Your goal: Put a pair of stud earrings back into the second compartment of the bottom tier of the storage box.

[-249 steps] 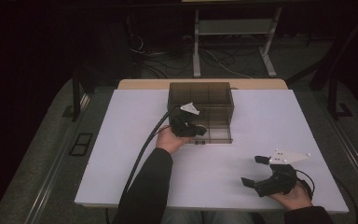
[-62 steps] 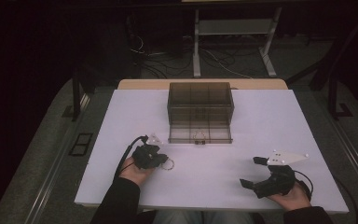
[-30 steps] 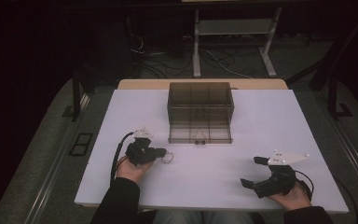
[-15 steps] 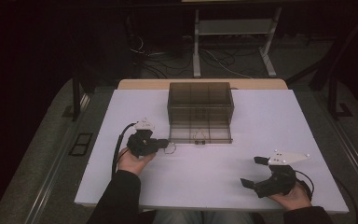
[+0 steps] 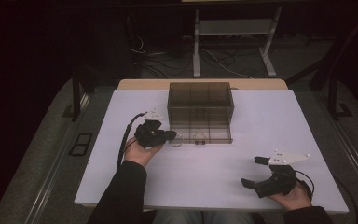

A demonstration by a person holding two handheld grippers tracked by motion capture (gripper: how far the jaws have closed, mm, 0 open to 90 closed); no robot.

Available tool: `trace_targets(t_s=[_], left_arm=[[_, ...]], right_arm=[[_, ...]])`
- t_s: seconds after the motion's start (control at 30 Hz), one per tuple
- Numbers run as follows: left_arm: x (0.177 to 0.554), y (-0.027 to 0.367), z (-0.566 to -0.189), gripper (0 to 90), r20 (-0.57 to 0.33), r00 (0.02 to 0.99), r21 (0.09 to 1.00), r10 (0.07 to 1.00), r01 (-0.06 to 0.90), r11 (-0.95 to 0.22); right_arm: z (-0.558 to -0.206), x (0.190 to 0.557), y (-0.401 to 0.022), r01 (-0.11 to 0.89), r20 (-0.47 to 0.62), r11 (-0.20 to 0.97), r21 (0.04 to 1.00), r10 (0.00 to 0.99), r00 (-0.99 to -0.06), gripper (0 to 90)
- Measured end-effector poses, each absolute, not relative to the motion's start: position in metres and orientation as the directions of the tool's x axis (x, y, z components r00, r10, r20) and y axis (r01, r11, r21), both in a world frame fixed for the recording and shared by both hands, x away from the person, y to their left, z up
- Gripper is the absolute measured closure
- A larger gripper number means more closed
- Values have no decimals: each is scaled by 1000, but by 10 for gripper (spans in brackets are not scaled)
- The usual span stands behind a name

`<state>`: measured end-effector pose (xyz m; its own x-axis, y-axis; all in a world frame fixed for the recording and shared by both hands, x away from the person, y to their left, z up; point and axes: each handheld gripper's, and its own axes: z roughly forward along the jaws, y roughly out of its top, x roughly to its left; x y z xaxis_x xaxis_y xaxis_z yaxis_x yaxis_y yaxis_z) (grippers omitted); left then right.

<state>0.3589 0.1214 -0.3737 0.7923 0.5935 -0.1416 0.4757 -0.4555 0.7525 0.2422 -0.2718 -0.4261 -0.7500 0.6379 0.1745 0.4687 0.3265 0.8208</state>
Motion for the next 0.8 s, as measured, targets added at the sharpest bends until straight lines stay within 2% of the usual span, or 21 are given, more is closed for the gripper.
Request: trace_targets(t_s=[0.8], left_arm=[[376,90,-362,855,-105,824,740,557,439,-509]], right_arm=[[-426,242,-273,471,177,324,821,639,-748,6]])
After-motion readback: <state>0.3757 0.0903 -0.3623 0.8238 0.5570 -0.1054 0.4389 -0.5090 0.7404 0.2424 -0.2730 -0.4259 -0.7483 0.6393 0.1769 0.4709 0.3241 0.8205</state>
